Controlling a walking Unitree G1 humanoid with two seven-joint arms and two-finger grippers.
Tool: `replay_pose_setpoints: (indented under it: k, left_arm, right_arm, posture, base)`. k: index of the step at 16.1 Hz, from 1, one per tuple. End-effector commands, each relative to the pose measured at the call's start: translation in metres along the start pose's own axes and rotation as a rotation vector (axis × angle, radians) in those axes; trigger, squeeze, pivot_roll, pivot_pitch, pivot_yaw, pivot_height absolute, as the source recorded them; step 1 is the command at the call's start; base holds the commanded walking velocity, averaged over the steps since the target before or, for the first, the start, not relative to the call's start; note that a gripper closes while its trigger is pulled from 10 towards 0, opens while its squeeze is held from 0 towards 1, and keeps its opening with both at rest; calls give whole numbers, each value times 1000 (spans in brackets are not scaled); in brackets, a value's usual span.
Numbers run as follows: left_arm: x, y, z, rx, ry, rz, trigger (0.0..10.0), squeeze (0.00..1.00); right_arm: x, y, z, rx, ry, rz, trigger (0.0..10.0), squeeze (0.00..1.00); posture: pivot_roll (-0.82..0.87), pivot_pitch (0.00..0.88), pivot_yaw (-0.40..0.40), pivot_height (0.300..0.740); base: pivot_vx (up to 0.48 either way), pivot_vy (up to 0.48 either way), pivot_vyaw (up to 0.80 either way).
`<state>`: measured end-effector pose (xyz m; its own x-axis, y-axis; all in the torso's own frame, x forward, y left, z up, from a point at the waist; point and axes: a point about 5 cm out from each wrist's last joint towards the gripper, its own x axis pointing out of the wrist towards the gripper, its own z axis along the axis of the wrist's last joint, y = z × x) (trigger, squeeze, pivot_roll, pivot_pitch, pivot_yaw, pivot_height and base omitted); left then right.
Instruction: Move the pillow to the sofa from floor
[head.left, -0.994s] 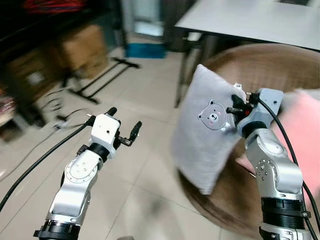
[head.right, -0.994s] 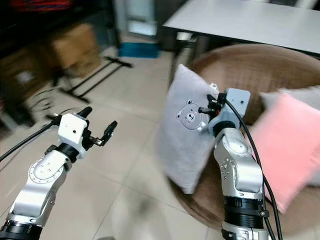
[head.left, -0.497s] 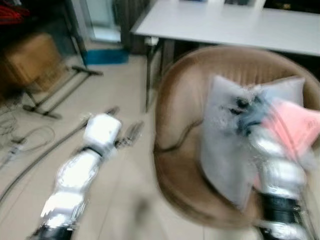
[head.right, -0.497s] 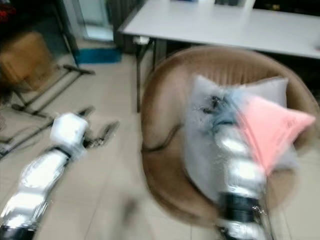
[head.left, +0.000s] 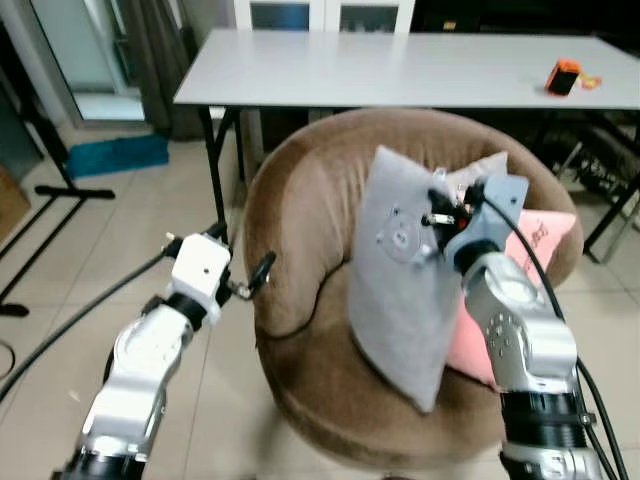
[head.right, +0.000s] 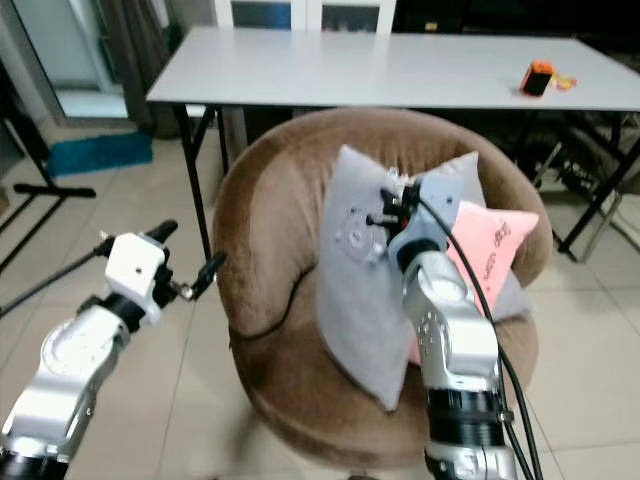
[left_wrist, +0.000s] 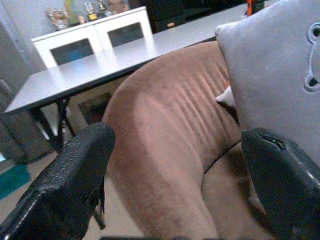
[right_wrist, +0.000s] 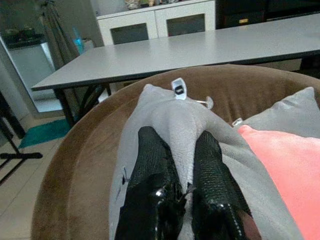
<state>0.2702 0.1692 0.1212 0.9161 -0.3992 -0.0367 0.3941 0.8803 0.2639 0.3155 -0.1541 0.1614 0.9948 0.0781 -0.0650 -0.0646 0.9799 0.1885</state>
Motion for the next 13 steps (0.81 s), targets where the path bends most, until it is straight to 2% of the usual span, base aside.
replay_pose_setpoints:
  k: [1,8,11,13]
  left_arm:
    - [4,-4,5,2,-15,-24,10000,0]
    - [3,-5,5,5,-7,-62,10000,0]
    - [1,-9,4,16,6,-136,10000,0]
    - [0,-11,3,28,12,-180,10000,0]
  right_arm:
    - [-1,-4,16,-5,-74,-9,10000,0]
    - [3,5,14,-5,-71,38,10000,0]
    - [14,20,15,39,-80,74,10000,0]
    - [24,25,13,79,-63,49,10000,0]
  posture:
    - [-82,0,10,740]
    - [-83,0,15,740]
    - [-80,0,16,740]
    - [-76,0,16,740]
  base:
    - [300,0,0]
    - [301,0,0]
    - [96,0,0]
    - [0,0,0]
